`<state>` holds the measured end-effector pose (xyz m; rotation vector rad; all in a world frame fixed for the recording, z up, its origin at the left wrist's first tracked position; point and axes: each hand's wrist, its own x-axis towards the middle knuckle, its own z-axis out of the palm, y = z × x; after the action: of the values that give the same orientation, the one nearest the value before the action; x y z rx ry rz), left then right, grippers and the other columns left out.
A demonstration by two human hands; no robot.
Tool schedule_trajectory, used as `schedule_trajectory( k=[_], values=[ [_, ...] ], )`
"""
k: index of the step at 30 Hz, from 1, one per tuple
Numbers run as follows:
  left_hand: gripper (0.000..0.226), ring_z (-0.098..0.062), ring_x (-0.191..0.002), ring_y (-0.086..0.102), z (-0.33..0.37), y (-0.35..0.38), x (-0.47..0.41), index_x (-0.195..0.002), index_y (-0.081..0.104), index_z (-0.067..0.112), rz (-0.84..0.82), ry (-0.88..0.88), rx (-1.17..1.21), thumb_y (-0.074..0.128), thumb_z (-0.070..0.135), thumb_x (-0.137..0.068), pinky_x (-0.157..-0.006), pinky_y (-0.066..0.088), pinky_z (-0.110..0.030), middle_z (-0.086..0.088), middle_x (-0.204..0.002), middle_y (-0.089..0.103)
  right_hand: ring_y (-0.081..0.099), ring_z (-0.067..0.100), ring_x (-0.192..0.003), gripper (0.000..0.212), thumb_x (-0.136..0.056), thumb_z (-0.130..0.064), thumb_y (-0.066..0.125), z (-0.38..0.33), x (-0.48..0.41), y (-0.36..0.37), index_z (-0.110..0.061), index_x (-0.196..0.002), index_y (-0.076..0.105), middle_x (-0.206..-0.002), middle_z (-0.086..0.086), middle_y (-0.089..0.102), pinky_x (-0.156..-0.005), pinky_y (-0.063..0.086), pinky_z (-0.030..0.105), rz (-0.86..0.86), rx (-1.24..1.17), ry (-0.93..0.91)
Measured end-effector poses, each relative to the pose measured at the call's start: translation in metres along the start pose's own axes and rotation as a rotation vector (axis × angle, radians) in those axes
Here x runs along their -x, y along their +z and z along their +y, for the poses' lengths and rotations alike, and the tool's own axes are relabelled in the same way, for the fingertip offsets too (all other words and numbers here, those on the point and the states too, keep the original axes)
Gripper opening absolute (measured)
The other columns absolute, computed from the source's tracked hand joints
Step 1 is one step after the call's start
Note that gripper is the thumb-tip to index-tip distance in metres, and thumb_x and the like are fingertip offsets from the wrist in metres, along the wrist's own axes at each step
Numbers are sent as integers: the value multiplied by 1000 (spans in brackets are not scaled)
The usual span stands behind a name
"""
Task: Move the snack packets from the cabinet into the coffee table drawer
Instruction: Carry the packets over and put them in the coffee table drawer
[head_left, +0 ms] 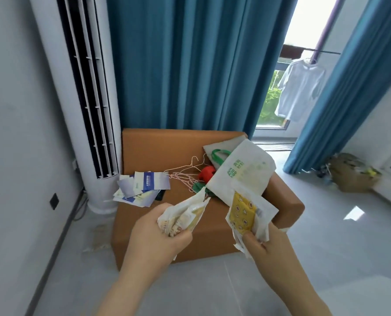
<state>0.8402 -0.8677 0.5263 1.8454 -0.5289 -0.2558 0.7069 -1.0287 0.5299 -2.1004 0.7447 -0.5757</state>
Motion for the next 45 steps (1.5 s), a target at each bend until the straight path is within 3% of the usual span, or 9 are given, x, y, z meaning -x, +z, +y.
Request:
schedule_trajectory(
  k=[4, 12, 15, 23, 27, 30, 34, 39, 45],
  values=[
    [20, -12, -65, 60, 7, 51, -55, -75, 64, 30, -110, 54, -11, 75, 15, -68, -43, 44, -13, 8, -75, 67, 59, 12, -64, 6, -92, -21, 54, 33, -44, -21, -24, -86, 56, -71, -1, 63, -54, 43, 20, 87, 22, 74],
    [21, -9, -57, 56, 41, 163, -150, -78, 61, 33, -276, 127, -58, 72, 19, -68, -51, 46, -26, 7, -70, 65, 53, -5, -54, 21, -91, -22, 55, 90, -131, -84, -34, -77, 45, -61, -22, 59, -45, 37, 10, 162, 31, 129],
    [23, -5, -53, 55, 51, 206, -182, -72, 61, 36, -322, 137, -40, 73, 17, -68, -47, 44, -22, 14, -65, 64, 53, -7, -55, 20, -92, -26, 54, 113, -165, -107, -33, -76, 45, -62, -29, 58, -46, 36, 8, 173, 55, 144],
    [18, -2, -59, 60, 55, 302, -281, -78, 65, 30, -430, 127, -51, 75, 20, -68, -46, 41, -17, 16, -71, 66, 47, 2, -49, 16, -93, -29, 54, 169, -257, -133, -34, -79, 47, -60, -5, 58, -45, 33, 13, 225, 103, 225],
    [20, -2, -71, 62, 54, 348, -342, -79, 65, 35, -500, 191, -82, 77, 24, -68, -51, 44, -14, 16, -77, 68, 54, -7, -57, 7, -94, -27, 51, 194, -311, -139, -29, -88, 50, -68, -9, 60, -48, 38, 9, 244, 128, 321],
    [15, -6, -70, 61, 58, 383, -383, -75, 64, 31, -573, 226, -116, 75, 23, -67, -59, 51, -25, 11, -75, 68, 58, 2, -62, 1, -94, -26, 52, 212, -345, -147, -27, -94, 52, -74, -9, 63, -52, 40, 11, 270, 133, 413],
    [12, -10, -69, 62, 70, 436, -422, -77, 65, 26, -689, 253, -137, 75, 29, -70, -66, 54, -37, 3, -72, 69, 59, 23, -68, 6, -90, -25, 51, 237, -371, -167, -30, -87, 54, -79, 7, 66, -61, 45, 31, 330, 121, 511],
    [21, -16, -66, 62, 83, 510, -440, -77, 66, 22, -826, 241, -89, 76, 39, -69, -59, 51, -35, -1, -71, 67, 46, 3, -52, 18, -88, -21, 51, 274, -386, -201, -32, -73, 49, -64, -1, 59, -52, 35, 18, 412, 107, 617],
    [13, -4, -65, 59, 106, 618, -449, -71, 61, 27, -896, 325, -153, 73, 26, -70, -55, 42, -23, 9, -69, 65, 36, 5, -50, 16, -84, -21, 50, 337, -404, -262, -28, -70, 48, -61, 1, 50, -53, 32, 25, 468, 101, 687]
  ],
)
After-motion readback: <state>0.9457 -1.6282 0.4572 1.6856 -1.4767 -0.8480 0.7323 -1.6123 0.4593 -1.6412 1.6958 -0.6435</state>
